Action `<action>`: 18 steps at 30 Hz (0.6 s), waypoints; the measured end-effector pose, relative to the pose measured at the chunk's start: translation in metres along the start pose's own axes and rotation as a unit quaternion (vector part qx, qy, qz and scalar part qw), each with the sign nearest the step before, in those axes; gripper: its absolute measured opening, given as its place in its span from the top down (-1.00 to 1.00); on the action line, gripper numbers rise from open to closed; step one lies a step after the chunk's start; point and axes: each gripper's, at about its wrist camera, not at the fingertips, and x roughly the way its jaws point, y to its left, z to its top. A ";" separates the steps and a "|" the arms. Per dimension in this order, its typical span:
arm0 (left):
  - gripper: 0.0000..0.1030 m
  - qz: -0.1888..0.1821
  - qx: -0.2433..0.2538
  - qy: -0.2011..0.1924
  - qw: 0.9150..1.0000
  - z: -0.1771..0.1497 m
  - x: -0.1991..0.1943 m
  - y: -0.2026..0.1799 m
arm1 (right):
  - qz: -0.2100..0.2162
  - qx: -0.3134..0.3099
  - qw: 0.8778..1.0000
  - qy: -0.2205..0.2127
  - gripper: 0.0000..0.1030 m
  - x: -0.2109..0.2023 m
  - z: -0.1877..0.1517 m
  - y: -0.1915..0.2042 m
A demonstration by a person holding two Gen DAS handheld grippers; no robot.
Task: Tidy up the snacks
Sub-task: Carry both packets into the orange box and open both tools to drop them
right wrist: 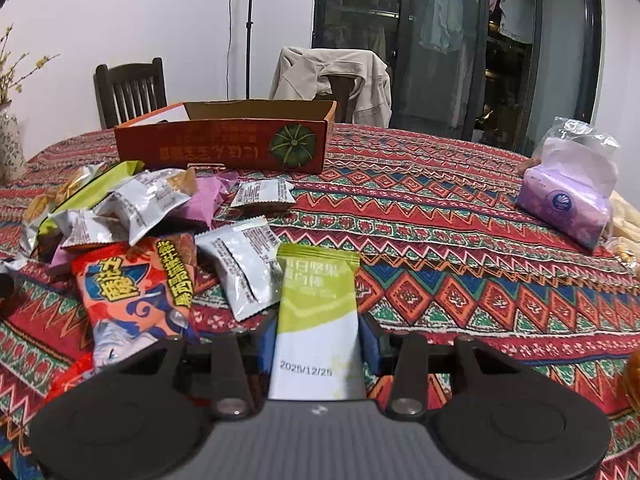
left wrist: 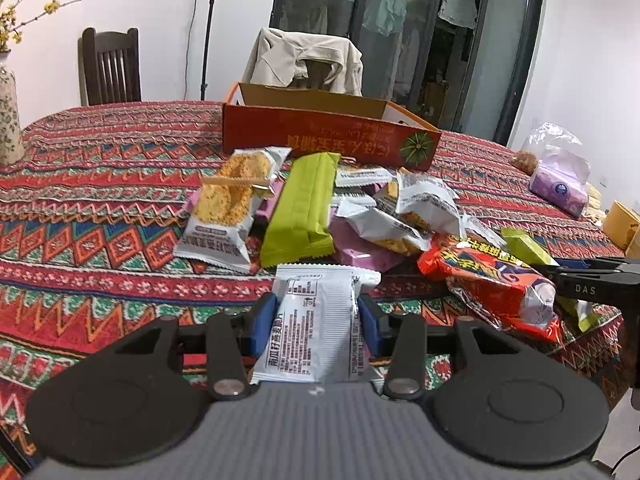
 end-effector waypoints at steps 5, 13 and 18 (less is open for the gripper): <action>0.12 -0.008 0.008 -0.009 1.000 0.026 -0.009 0.007 | -0.002 0.002 1.000 -0.012 0.28 -0.010 -0.001 -0.005; 0.12 -0.010 0.034 -0.048 0.998 0.139 0.006 0.016 | 0.016 0.002 0.995 -0.102 0.28 -0.048 0.069 -0.025; 0.12 0.025 0.056 -0.049 0.997 0.223 0.061 0.022 | 0.039 -0.034 0.991 -0.127 0.28 -0.031 0.148 -0.022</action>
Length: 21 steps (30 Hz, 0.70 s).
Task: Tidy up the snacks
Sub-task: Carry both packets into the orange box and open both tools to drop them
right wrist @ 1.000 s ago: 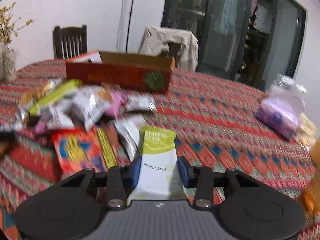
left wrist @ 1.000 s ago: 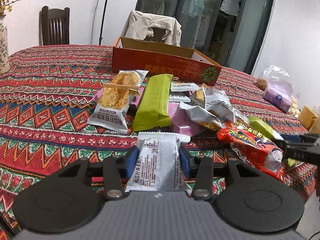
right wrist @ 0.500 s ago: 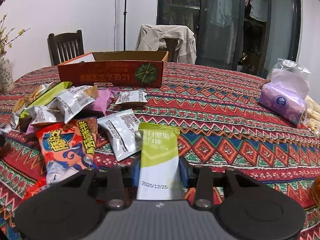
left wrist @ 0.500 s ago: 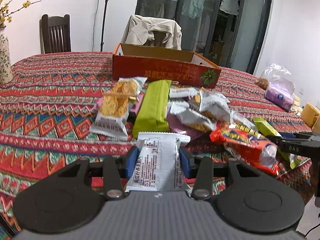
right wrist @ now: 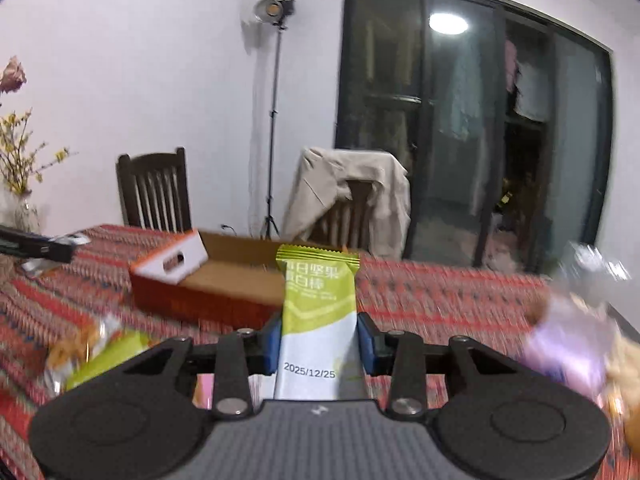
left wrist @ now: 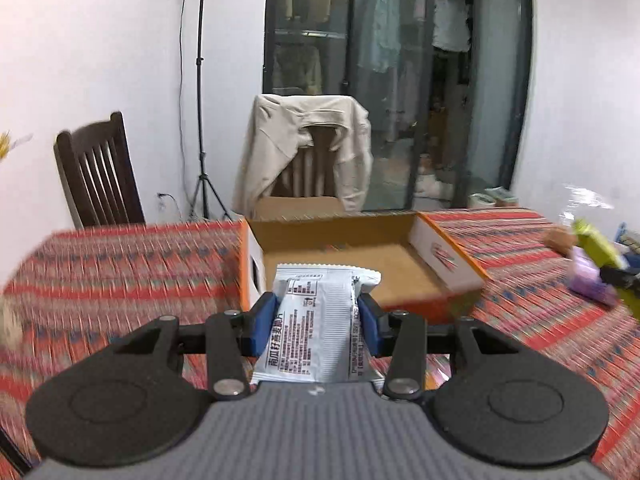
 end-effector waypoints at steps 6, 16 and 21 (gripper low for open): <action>0.11 0.015 -0.005 0.042 0.999 0.054 0.113 0.016 | 0.023 -0.012 0.999 0.032 0.28 0.108 0.081 -0.004; 0.09 0.096 -0.020 0.105 0.990 0.055 0.257 0.047 | -0.023 -0.027 0.977 0.210 0.28 0.339 0.099 0.009; 0.06 0.099 0.001 0.115 0.988 0.060 0.270 0.043 | -0.044 -0.064 0.961 0.266 0.25 0.398 0.074 0.024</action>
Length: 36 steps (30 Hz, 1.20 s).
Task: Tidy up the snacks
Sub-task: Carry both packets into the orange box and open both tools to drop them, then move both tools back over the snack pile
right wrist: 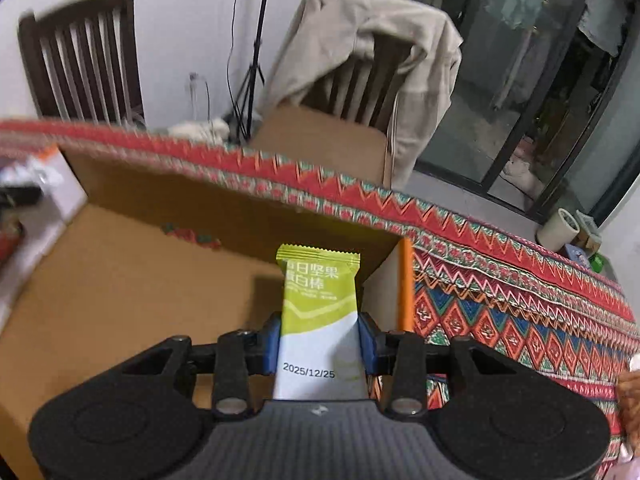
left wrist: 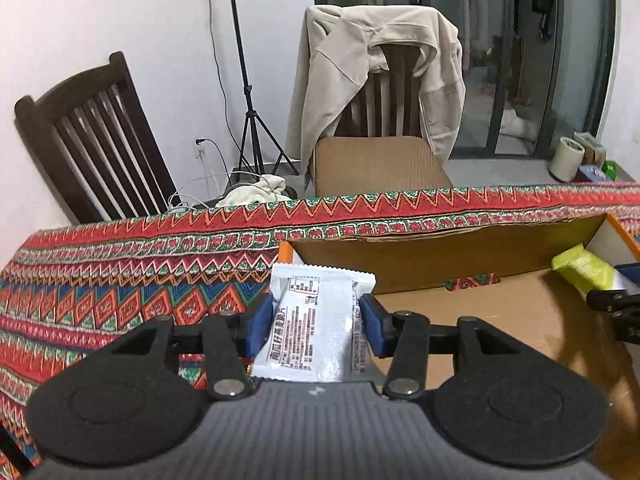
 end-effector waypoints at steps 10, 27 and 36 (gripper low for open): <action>-0.27 -0.022 -0.006 -0.007 1.000 0.010 0.010 0.000 | -0.022 -0.031 0.999 0.000 -0.29 0.017 -0.002 0.023; -0.92 -0.052 -0.008 -0.090 0.995 -0.017 -0.191 0.021 | 0.027 0.008 0.987 -0.155 -0.92 -0.202 -0.045 -0.025; -1.00 -0.125 0.002 -0.162 0.979 -0.112 -0.294 0.004 | 0.100 0.070 0.963 -0.239 -1.00 -0.291 -0.160 -0.034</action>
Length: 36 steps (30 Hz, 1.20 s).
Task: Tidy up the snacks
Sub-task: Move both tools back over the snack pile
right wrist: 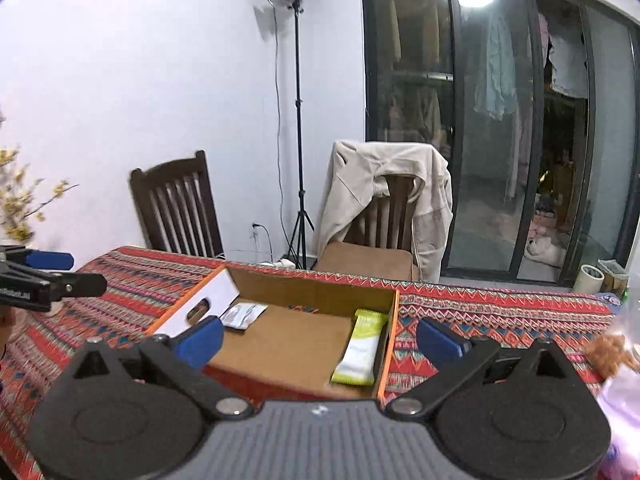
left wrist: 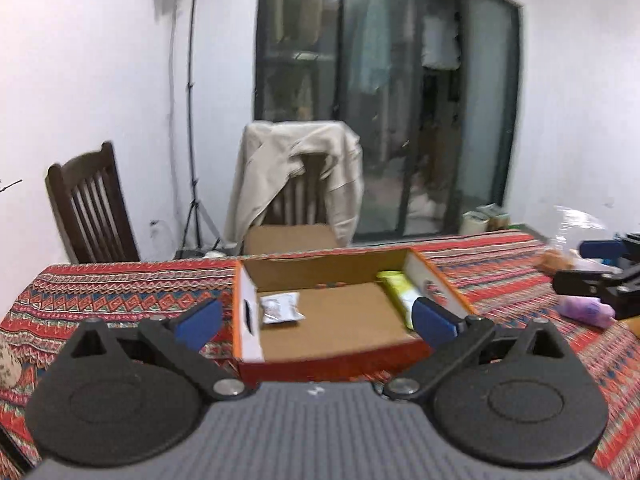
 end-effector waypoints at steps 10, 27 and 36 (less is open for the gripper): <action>-1.00 -0.014 0.042 -0.060 0.997 -0.108 -0.106 -0.049 | 0.034 -0.015 0.998 -0.042 -1.00 -0.117 -0.095 0.021; -1.00 0.008 -0.024 0.009 1.000 -0.219 -0.143 -0.039 | 0.015 -0.016 0.999 -0.042 -1.00 -0.152 -0.240 0.074; -1.00 0.014 -0.018 0.023 0.999 -0.222 -0.112 -0.036 | 0.016 -0.009 0.998 -0.061 -1.00 -0.138 -0.245 0.078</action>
